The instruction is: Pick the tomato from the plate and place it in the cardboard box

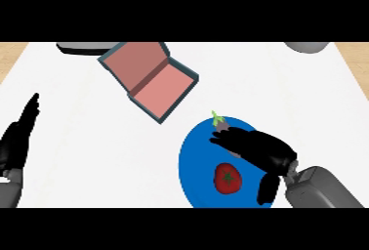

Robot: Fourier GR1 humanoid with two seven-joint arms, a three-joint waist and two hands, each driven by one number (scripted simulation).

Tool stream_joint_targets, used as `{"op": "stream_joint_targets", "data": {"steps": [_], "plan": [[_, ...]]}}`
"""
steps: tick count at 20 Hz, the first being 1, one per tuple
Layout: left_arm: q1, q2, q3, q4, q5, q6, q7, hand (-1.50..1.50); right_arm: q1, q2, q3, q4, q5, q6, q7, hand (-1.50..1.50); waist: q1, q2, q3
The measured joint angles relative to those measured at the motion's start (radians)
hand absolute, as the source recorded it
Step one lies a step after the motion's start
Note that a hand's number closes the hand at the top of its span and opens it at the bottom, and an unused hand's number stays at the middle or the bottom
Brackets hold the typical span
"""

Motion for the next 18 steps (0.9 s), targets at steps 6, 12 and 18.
{"op": "stream_joint_targets", "data": {"steps": [6,12,18], "plan": [[0.016,-0.033,0.017,-0.013,-0.033,-0.01,-0.006,0.0,0.059,0.044,-0.014,-0.08,0.021,0.053,-0.016,-1.5,-0.001,0.0,0.0],[0.027,-0.066,0.031,-0.035,-0.071,-0.019,0.001,0.0,0.114,0.075,-0.022,-0.168,0.058,0.113,-0.016,-1.5,-0.001,-0.001,0.0],[0.016,-0.06,0.072,-0.014,-0.069,-0.052,-0.012,0.0,0.115,0.139,0.019,-0.166,0.143,0.153,0.079,-1.5,0.0,0.0,0.0]]}}
